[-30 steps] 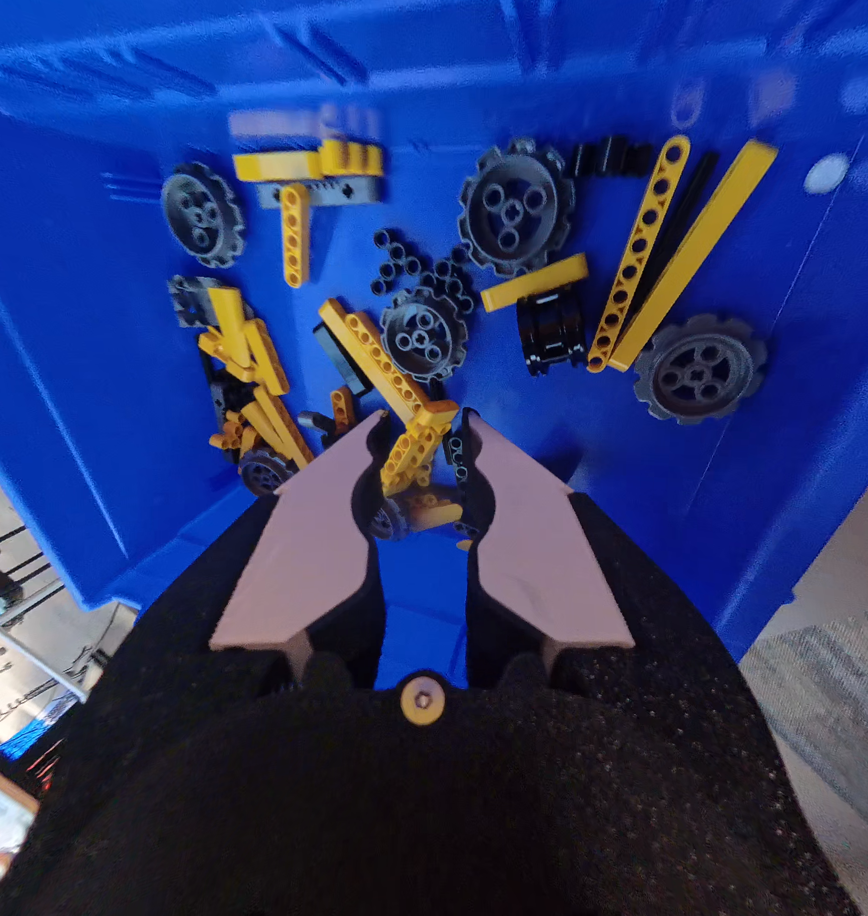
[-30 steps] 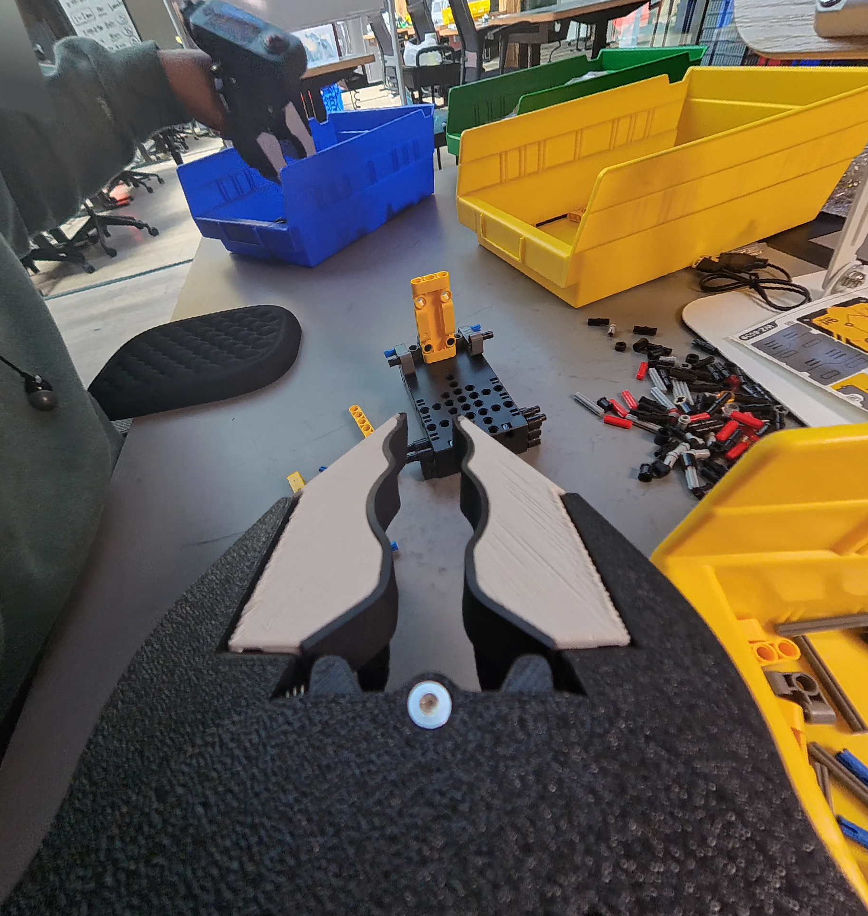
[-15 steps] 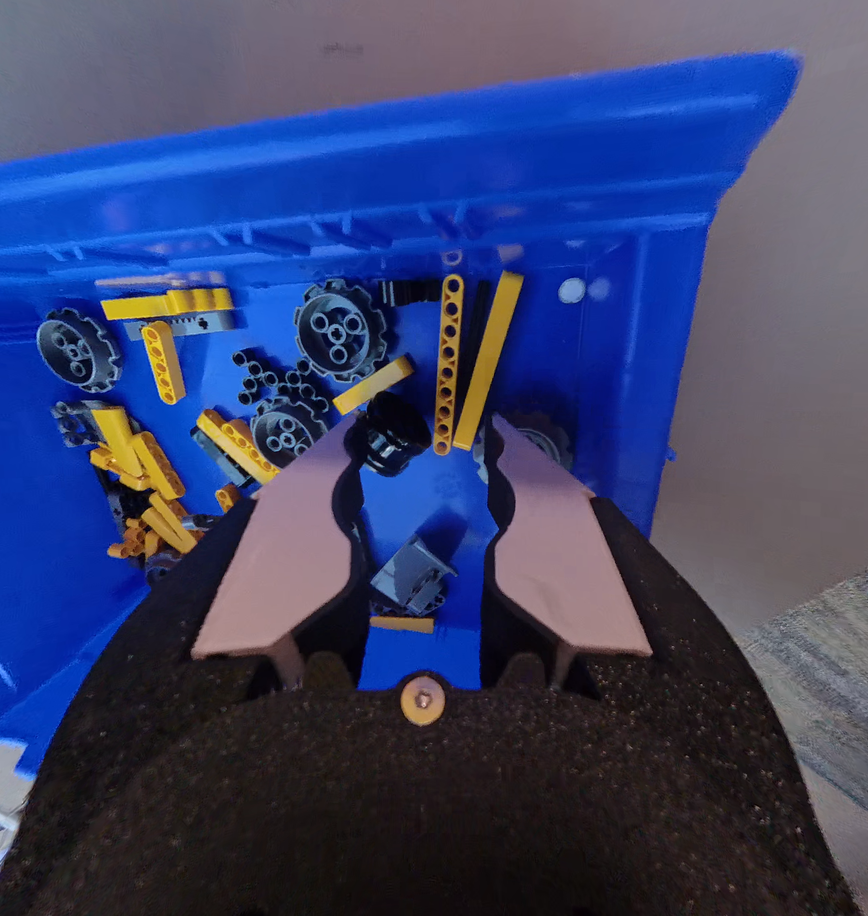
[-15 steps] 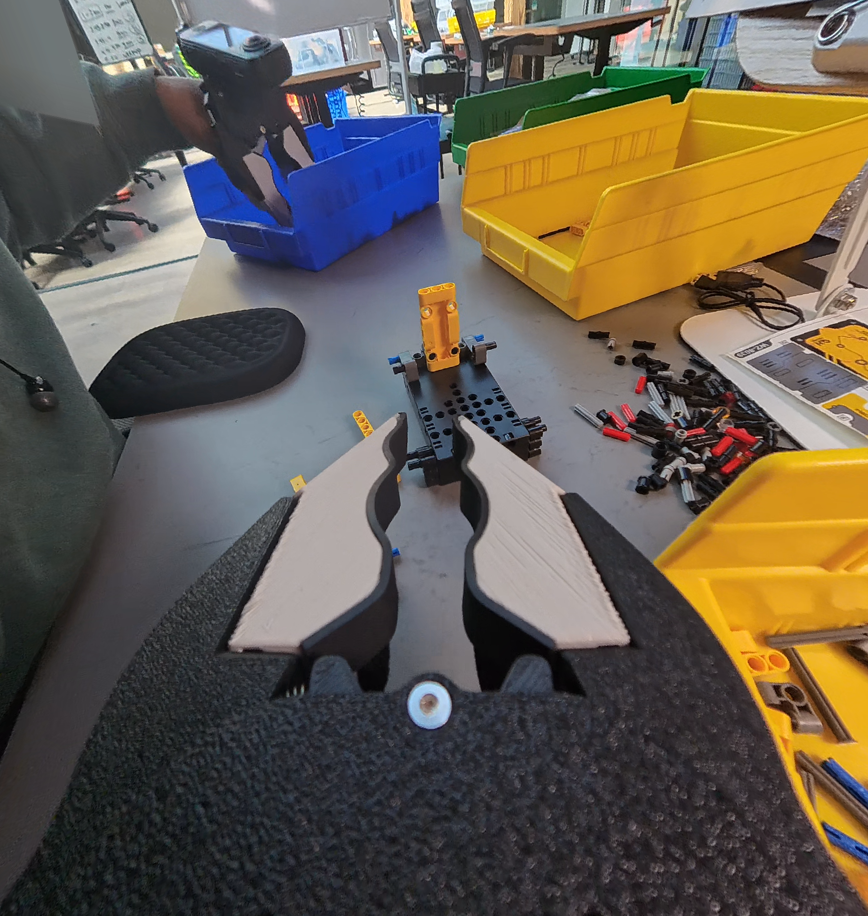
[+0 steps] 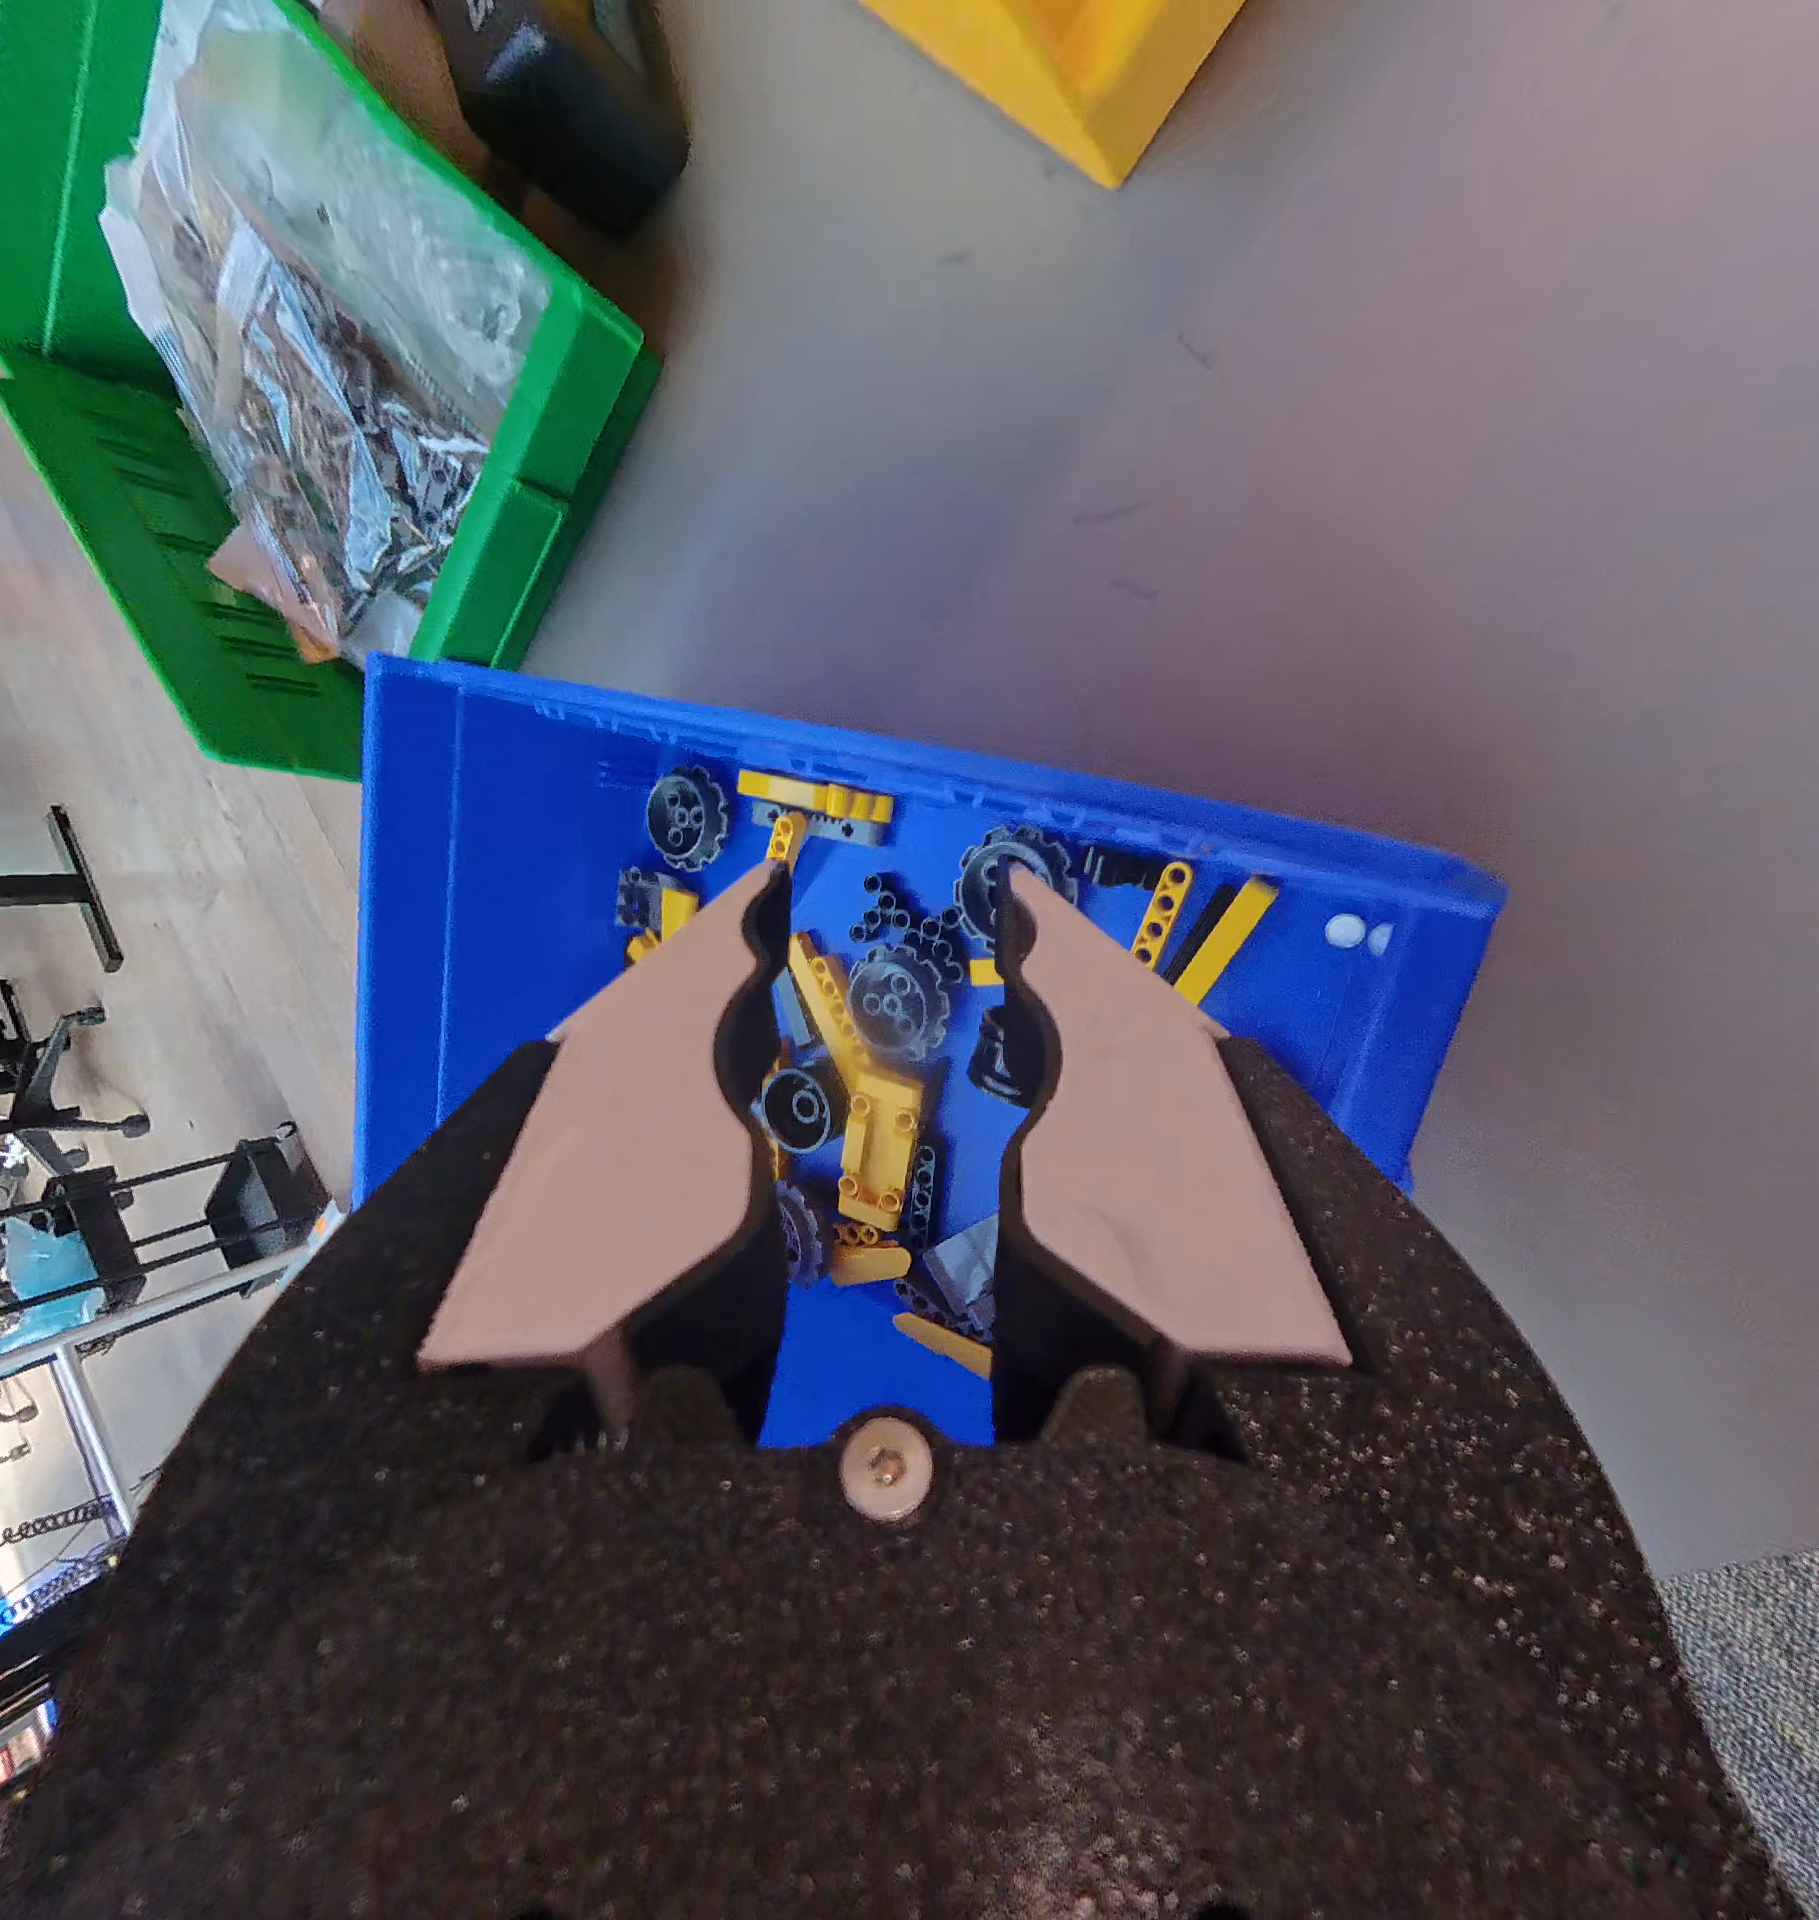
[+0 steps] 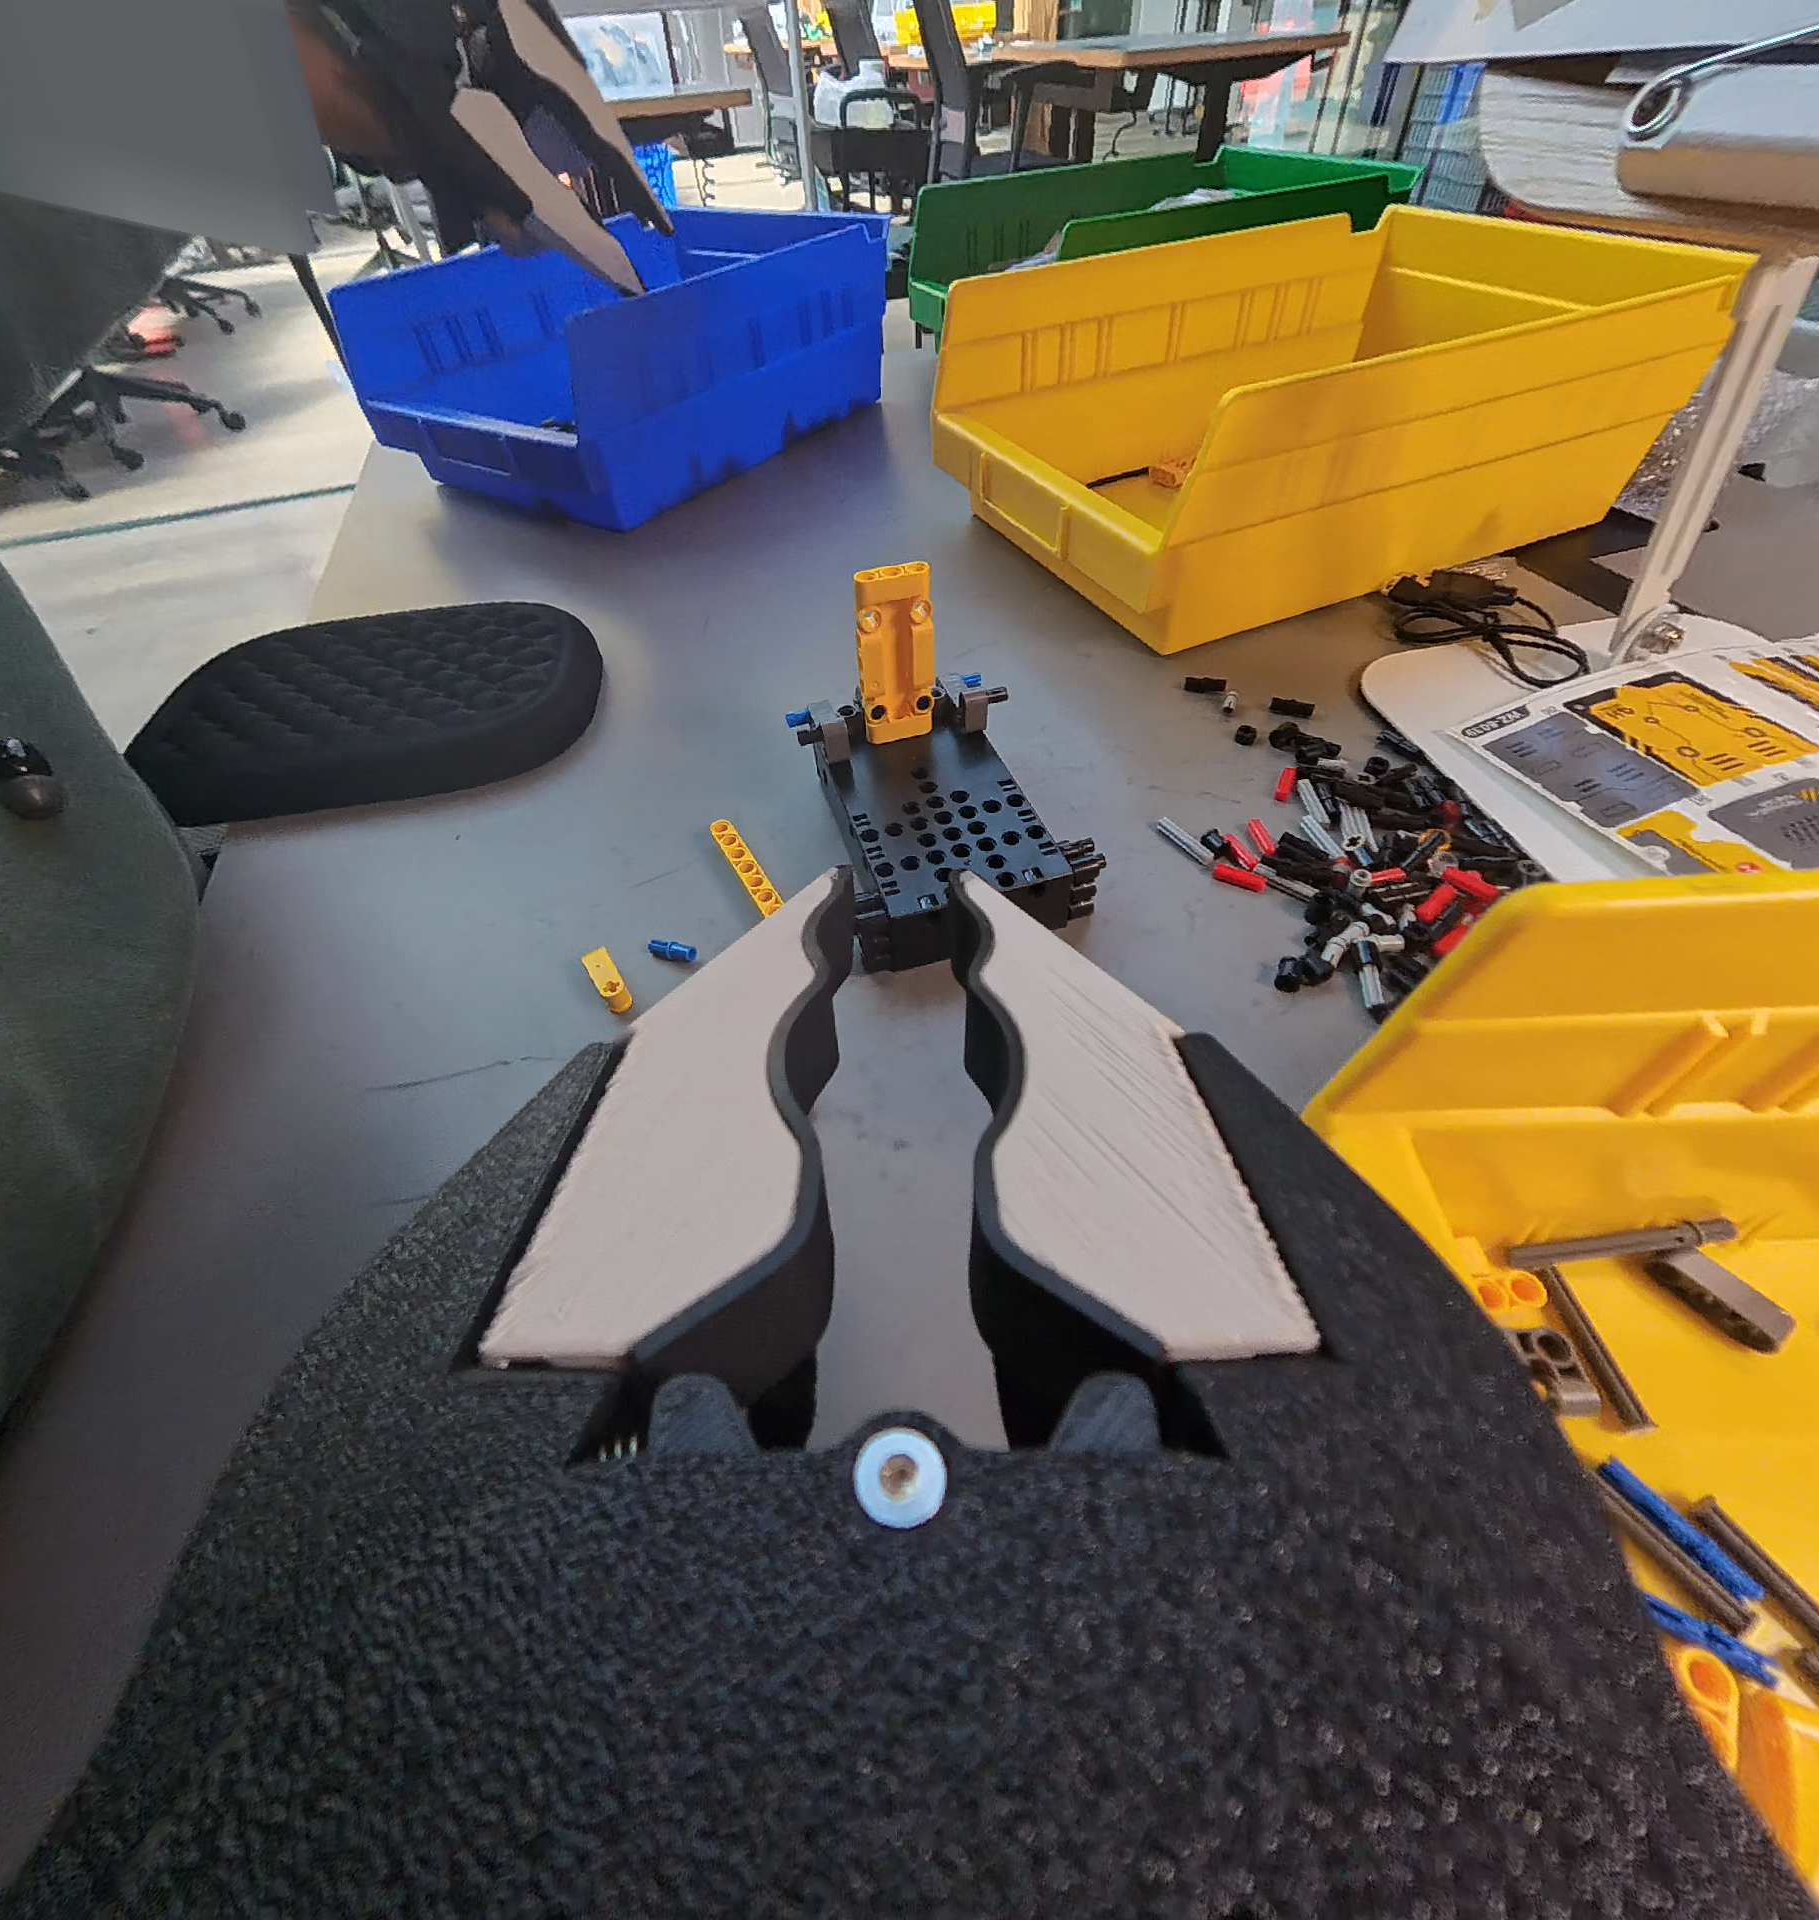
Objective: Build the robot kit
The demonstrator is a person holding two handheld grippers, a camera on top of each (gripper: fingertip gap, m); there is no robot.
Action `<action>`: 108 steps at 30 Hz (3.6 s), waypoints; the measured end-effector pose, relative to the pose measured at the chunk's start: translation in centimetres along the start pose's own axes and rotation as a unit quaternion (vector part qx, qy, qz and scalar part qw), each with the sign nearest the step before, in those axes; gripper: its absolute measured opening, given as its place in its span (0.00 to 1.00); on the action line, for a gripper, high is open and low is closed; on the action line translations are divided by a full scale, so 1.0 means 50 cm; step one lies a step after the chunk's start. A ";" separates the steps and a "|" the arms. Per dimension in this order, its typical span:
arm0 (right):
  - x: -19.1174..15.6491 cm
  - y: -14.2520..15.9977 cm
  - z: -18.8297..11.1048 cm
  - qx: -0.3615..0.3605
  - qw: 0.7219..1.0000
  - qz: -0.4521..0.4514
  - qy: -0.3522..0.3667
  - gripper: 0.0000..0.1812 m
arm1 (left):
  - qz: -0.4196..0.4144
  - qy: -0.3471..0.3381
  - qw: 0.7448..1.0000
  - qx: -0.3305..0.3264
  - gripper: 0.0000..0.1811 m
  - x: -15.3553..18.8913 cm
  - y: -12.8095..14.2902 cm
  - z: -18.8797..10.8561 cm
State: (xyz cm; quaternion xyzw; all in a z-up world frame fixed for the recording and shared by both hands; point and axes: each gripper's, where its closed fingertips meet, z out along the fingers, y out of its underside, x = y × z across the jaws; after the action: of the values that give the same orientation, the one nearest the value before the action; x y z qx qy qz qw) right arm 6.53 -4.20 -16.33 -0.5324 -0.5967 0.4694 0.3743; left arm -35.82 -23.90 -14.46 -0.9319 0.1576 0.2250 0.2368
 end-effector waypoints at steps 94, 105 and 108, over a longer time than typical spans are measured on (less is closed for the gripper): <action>-0.061 0.004 0.023 0.003 0.996 -0.067 -0.053 0.09 | -0.143 0.219 0.964 -0.044 0.04 0.070 -0.477 0.256; -0.069 -0.049 0.042 0.052 0.989 -0.136 0.024 0.10 | -0.227 0.475 0.757 0.387 0.04 0.265 -0.568 -0.158; -0.075 -0.101 0.051 0.090 0.983 -0.151 0.054 0.12 | -0.256 0.522 0.684 0.441 0.04 0.304 -0.581 -0.203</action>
State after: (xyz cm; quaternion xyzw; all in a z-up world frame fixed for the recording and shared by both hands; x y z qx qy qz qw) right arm 3.27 -8.28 -11.98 -0.4248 -0.6049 0.4298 0.5186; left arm -7.80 -7.58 -3.21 -0.6908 0.0917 -0.4629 0.5478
